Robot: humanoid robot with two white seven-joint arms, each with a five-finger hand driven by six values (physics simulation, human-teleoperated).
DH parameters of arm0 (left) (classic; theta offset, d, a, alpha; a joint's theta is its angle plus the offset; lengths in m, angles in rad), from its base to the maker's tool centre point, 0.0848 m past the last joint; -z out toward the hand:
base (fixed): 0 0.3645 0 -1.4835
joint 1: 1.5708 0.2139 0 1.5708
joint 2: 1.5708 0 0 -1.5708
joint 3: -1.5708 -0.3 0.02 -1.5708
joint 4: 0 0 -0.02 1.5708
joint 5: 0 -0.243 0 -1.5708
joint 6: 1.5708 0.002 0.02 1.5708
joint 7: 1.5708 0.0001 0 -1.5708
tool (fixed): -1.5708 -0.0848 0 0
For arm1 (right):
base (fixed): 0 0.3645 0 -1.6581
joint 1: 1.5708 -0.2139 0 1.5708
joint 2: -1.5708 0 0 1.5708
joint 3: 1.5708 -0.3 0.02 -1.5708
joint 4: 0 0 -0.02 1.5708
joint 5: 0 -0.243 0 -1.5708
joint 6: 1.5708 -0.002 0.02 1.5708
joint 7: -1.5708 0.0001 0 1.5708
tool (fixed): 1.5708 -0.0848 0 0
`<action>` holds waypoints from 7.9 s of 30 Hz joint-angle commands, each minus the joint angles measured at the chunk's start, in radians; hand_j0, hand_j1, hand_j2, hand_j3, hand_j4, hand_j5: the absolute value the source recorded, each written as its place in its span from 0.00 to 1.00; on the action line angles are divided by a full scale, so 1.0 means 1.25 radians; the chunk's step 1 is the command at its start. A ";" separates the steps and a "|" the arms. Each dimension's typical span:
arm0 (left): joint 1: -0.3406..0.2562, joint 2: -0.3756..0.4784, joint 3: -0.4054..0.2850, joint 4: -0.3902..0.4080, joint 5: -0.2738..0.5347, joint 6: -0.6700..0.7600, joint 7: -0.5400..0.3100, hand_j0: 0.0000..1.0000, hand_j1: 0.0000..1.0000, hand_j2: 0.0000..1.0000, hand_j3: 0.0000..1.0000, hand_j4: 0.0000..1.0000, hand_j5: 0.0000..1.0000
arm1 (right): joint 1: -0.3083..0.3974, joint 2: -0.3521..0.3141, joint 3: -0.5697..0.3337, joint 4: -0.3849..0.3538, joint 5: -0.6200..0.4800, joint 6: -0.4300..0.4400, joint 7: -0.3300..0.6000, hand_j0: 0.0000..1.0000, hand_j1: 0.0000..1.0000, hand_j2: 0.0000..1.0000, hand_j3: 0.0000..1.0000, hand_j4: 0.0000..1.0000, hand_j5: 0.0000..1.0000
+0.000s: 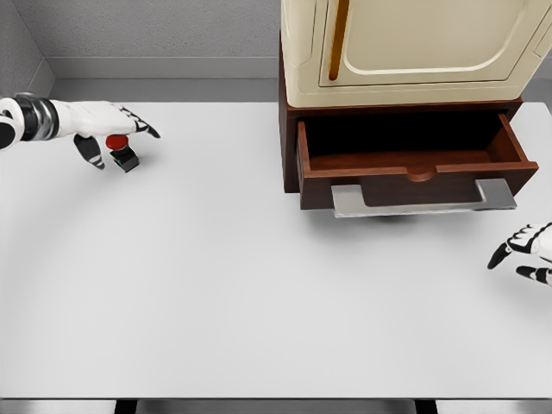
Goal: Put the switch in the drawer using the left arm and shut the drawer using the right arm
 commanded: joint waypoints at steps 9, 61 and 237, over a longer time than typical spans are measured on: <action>0.001 0.003 -0.001 0.000 -0.002 0.002 0.000 0.77 0.77 0.77 0.77 0.77 0.77 | -0.013 -0.027 -0.007 0.000 -0.086 0.002 0.000 0.58 0.58 0.58 0.58 0.58 0.58; -0.014 0.057 -0.005 -0.250 0.072 0.002 0.000 0.38 0.38 0.38 0.38 0.38 0.38 | -0.036 -0.027 0.002 -0.001 -0.088 0.002 0.000 0.53 0.53 0.53 0.53 0.53 0.53; -0.188 -0.099 -0.305 -0.615 1.306 0.597 0.000 1.00 1.00 1.00 1.00 1.00 1.00 | -0.056 -0.036 0.103 0.001 -0.086 0.002 0.000 0.54 0.54 0.54 0.54 0.54 0.54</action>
